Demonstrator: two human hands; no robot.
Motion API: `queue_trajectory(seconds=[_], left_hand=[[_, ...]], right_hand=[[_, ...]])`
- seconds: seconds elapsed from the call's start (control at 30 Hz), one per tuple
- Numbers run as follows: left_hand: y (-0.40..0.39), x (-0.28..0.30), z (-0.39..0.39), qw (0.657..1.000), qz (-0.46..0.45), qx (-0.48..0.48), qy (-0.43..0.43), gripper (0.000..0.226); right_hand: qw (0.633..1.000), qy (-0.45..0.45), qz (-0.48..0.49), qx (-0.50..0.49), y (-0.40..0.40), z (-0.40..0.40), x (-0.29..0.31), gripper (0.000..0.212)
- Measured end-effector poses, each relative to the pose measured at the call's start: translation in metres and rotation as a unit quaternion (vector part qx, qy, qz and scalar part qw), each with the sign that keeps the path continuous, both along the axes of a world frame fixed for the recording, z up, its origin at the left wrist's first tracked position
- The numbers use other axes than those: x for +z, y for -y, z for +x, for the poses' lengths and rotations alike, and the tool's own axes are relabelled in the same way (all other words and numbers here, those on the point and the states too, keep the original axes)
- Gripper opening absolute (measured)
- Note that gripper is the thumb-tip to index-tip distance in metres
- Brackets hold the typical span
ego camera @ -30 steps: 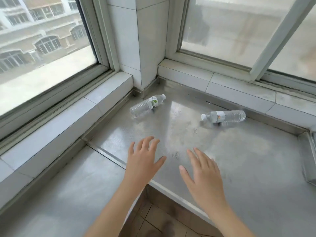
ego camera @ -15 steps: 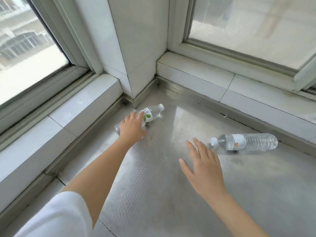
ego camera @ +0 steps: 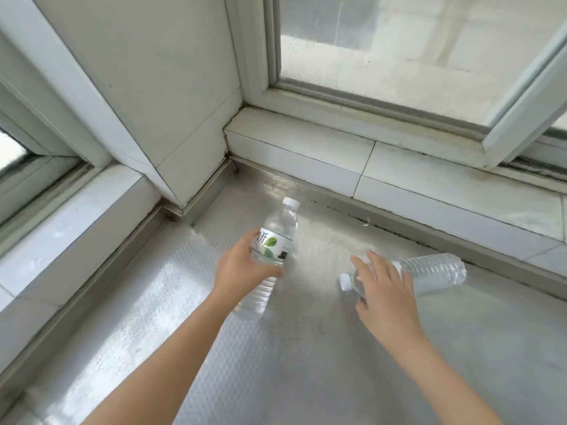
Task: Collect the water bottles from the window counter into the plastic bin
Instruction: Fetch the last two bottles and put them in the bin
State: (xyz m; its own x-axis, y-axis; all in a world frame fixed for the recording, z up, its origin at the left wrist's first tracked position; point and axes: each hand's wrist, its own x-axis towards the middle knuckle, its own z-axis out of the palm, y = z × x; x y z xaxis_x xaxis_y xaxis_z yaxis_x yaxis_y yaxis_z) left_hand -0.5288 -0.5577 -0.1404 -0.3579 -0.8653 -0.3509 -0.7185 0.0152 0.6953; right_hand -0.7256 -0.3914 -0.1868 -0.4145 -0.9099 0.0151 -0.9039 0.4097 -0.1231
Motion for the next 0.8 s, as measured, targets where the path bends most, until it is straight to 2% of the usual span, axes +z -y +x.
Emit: queue_trajectory(seconds=[0.13,0.23,0.33,0.47,0.57,0.7,0.77,0.8], left_hand=[[-0.033,0.003,-0.036,0.995,0.046,0.01,-0.088,0.078],[-0.045,0.004,-0.049,0.994,0.046,-0.012,-0.098,0.081],[-0.055,0.007,-0.05,0.994,0.032,-0.016,-0.1,0.083],[-0.065,0.013,-0.035,0.991,0.047,0.034,-0.124,0.082],[-0.073,0.021,-0.014,0.986,0.053,0.08,-0.134,0.079],[-0.091,0.033,0.027,0.979,0.055,0.135,-0.142,0.08],[-0.107,0.044,0.052,0.972,0.059,0.168,-0.155,0.083],[-0.117,0.049,0.065,0.967,0.062,0.185,-0.163,0.085]], right_hand=[[0.998,0.003,0.056,-0.037,-0.012,-0.048,-0.009,0.076],[0.998,-0.015,0.063,-0.013,-0.021,-0.076,-0.017,0.078],[0.999,-0.036,0.025,0.021,-0.022,-0.088,-0.018,0.073],[0.999,-0.006,0.044,0.024,-0.024,-0.086,-0.005,0.053],[0.998,0.017,0.065,0.014,-0.031,-0.07,0.005,0.048],[0.991,0.129,0.025,-0.025,-0.042,-0.03,0.028,0.047],[0.967,0.242,-0.027,-0.073,-0.047,-0.005,0.042,0.049],[0.944,0.313,-0.052,-0.091,-0.05,0.008,0.05,0.052]])
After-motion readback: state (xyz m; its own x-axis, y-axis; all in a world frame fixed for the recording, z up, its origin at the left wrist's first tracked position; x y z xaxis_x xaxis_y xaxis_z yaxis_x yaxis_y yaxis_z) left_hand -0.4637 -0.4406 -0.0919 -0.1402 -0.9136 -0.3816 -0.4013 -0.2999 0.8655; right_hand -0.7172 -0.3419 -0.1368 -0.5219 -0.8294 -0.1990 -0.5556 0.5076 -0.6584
